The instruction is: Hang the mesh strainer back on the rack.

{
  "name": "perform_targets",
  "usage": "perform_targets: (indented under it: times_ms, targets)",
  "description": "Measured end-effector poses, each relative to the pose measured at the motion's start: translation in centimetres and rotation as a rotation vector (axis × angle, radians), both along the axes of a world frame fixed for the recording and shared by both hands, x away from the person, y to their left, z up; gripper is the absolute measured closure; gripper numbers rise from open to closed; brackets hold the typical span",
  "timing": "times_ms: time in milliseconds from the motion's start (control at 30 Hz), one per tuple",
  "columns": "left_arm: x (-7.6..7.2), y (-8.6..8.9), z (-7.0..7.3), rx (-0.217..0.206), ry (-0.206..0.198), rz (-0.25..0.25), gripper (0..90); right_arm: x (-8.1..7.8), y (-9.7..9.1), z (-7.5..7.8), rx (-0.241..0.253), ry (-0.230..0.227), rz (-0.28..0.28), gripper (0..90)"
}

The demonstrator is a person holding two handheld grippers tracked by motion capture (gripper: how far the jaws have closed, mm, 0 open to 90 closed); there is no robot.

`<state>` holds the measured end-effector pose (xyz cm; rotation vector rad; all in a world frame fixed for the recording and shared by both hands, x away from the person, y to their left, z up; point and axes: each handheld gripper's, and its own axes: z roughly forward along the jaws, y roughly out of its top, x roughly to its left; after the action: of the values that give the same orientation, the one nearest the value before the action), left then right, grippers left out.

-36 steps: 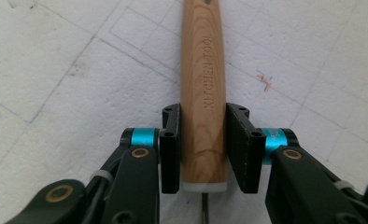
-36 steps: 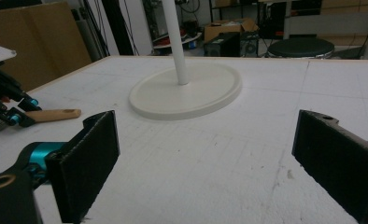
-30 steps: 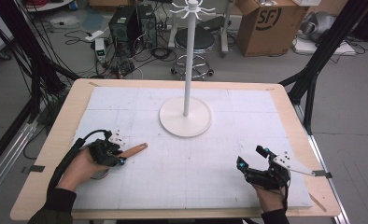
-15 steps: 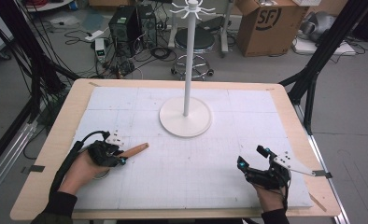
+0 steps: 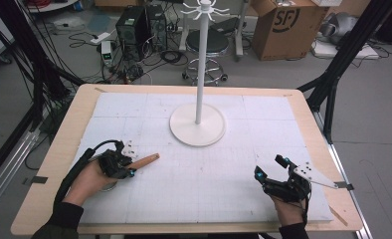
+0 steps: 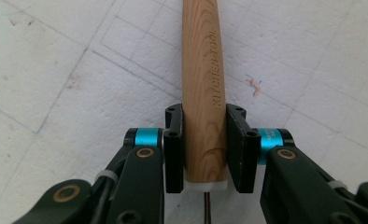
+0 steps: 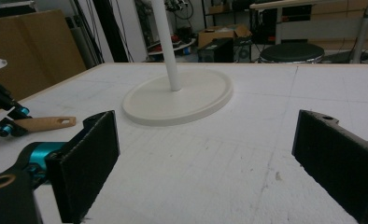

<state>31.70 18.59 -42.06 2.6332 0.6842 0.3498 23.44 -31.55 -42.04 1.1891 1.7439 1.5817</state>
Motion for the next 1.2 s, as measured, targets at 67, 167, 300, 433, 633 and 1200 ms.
perform_targets:
  times_ms: [67,167,300,433,633,1200]
  targets:
    - [0.0,-0.2,0.0,0.017,-0.006,-0.006,71.2,0.0,0.0,0.0,0.003,0.001,-0.004,6.5]
    - [0.2,-0.7,0.2,0.063,0.019,0.001,71.1,0.0,0.0,0.0,0.003,-0.002,-0.002,6.5]
    - [1.0,-1.2,0.4,0.098,0.08,0.017,71.0,-0.1,0.1,0.1,0.0,0.0,0.001,6.5]
    - [1.0,-1.1,0.4,0.089,0.071,0.012,71.0,-0.2,-0.1,0.2,0.008,-0.01,-0.006,6.5]
    - [0.7,-0.3,0.7,-0.019,0.055,0.019,71.1,-0.3,-0.4,0.3,0.016,-0.018,-0.014,6.5]
    - [0.1,0.4,6.6,-0.495,-0.189,0.034,71.0,-0.3,-0.6,0.3,0.028,-0.014,-0.024,6.5]
